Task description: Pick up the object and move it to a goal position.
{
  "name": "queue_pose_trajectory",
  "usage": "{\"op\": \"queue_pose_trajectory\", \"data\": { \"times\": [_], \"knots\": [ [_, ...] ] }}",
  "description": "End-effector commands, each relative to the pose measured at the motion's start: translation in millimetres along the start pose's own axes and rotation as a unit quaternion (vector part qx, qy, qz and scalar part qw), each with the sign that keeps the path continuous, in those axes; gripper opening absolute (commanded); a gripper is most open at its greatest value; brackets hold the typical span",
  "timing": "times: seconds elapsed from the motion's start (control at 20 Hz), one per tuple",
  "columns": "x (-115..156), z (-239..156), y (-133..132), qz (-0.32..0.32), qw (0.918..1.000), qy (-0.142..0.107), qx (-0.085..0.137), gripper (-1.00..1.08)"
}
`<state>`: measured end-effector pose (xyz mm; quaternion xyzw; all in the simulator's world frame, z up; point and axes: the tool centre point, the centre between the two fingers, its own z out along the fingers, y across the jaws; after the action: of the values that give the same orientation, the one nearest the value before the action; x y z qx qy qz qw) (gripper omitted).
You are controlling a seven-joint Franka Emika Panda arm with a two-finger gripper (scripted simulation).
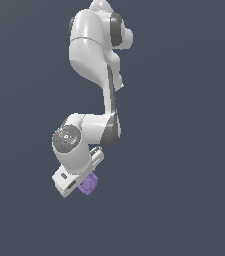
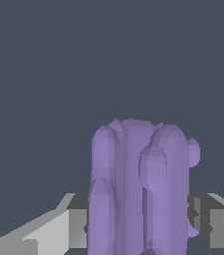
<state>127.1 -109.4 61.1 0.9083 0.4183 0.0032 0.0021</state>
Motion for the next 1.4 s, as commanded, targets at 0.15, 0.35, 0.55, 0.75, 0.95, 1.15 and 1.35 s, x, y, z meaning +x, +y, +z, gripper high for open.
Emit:
{"op": "queue_pose_trajectory", "data": {
  "times": [0.15, 0.35, 0.55, 0.75, 0.95, 1.15, 1.35],
  "knots": [
    [12.7, -13.1, -3.1, -0.006, 0.9999, 0.007, -0.004, -1.0],
    [8.8, -18.8, -2.4, -0.006, 1.0, 0.007, -0.004, -1.0],
    [-0.4, -32.8, -0.8, -0.006, 1.0, 0.006, -0.003, -1.0],
    [-15.8, -56.1, 2.0, -0.005, 1.0, 0.005, -0.003, -1.0],
    [-37.9, -90.5, 6.1, -0.005, 1.0, 0.004, -0.002, -1.0],
    [-61.7, -127.7, 10.9, -0.004, 1.0, 0.003, -0.001, -1.0],
    [-85.1, -165.1, 15.9, -0.003, 1.0, 0.002, 0.0, -1.0]
  ]
}}
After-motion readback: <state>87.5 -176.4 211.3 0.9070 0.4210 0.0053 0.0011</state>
